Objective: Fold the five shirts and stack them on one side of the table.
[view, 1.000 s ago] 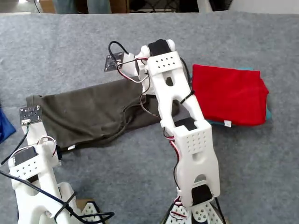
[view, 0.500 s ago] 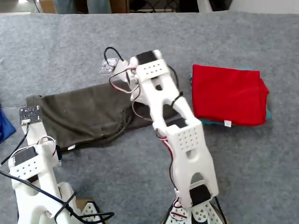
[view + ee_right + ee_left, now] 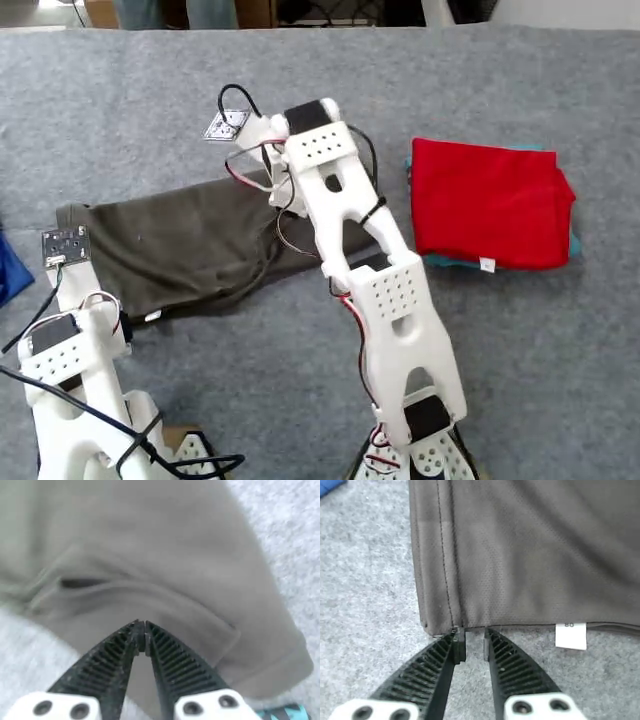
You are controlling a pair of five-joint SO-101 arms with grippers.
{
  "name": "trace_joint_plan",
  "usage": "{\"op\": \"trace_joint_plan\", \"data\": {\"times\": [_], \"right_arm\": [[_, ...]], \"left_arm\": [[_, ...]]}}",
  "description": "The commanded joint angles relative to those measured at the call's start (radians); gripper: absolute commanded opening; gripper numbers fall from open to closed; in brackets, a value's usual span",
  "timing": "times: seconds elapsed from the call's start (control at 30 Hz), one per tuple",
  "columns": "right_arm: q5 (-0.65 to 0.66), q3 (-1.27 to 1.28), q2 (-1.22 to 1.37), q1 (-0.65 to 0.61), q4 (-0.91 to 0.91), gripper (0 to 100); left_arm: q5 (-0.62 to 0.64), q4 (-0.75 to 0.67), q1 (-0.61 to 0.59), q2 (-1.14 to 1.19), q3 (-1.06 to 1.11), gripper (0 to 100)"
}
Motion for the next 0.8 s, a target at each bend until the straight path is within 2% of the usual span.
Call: {"op": "trace_joint_plan", "data": {"times": [0.0,0.17,0.23,0.33,0.4,0.5,0.57,0.67,0.77], "right_arm": [[-0.003,-0.099,-0.016,0.021,0.041,1.5],[-0.014,-0.054,-0.021,-0.052,0.038,1.5],[-0.014,-0.013,-0.013,-0.089,0.029,1.5],[-0.015,0.050,0.030,-0.110,-0.026,1.5],[-0.032,0.071,0.076,-0.109,-0.054,1.5],[-0.077,0.041,0.111,-0.097,-0.041,1.5],[-0.081,-0.024,0.105,-0.087,-0.011,1.5],[-0.081,-0.133,0.093,-0.083,0.035,1.5],[-0.083,-0.171,0.070,-0.089,0.041,1.5]], "left_arm": [[-0.005,-0.012,0.007,-0.003,-0.001,9],[-0.003,-0.006,-0.002,-0.006,-0.010,9],[-0.003,0.015,-0.045,-0.006,-0.045,8],[-0.003,0.164,-0.101,-0.006,-0.214,3],[-0.003,0.256,-0.101,-0.002,-0.351,4],[0.003,0.311,-0.061,0.006,-0.515,7],[0.055,0.338,-0.019,0.006,-0.587,10],[0.123,0.339,0.033,0.018,-0.621,12],[0.137,0.270,0.051,0.086,-0.575,12]]}}
